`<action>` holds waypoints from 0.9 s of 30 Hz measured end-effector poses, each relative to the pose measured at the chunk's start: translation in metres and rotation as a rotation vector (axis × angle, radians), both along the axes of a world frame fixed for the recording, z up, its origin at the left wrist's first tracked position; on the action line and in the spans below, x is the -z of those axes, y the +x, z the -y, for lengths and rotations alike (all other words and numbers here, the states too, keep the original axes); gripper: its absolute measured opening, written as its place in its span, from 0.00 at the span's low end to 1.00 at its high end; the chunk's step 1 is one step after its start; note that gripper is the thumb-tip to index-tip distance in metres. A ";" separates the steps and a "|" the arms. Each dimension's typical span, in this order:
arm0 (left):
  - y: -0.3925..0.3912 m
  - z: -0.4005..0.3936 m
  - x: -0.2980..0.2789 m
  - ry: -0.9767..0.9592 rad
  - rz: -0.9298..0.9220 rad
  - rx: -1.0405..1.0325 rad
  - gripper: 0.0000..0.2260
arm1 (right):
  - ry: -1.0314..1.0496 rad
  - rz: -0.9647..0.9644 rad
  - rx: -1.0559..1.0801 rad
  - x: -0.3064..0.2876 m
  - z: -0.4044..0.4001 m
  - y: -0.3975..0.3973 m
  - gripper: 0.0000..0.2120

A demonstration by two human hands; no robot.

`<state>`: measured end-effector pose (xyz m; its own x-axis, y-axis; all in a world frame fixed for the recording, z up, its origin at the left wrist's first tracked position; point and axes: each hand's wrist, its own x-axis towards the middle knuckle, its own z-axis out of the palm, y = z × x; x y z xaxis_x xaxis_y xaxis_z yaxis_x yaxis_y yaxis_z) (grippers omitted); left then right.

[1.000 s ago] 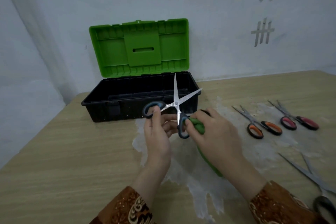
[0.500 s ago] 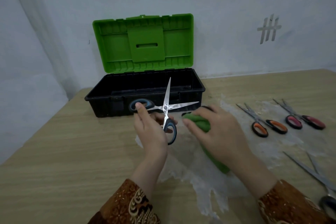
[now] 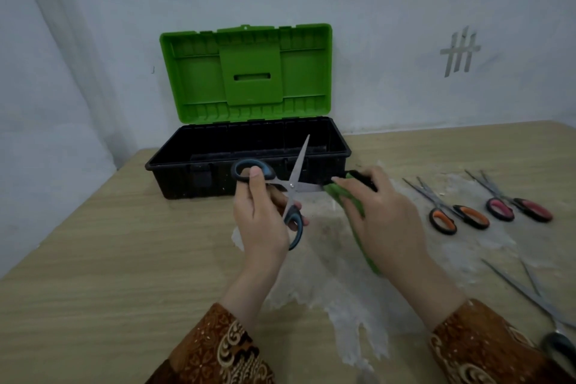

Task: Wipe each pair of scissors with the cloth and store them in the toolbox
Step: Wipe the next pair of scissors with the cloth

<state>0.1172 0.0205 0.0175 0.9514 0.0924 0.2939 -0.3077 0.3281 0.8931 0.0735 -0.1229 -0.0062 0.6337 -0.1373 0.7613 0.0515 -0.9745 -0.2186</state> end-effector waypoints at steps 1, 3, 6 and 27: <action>0.001 -0.001 -0.001 0.002 0.004 -0.010 0.13 | 0.015 -0.014 0.045 0.000 0.007 0.000 0.10; 0.002 -0.003 -0.002 0.005 0.005 -0.027 0.13 | 0.059 0.009 0.097 -0.002 0.017 -0.002 0.10; 0.002 -0.002 -0.002 0.003 0.007 -0.018 0.14 | 0.127 0.163 0.049 -0.011 0.019 -0.008 0.11; 0.010 -0.004 -0.001 0.019 -0.013 -0.030 0.14 | 0.086 0.196 0.053 -0.011 0.022 -0.007 0.11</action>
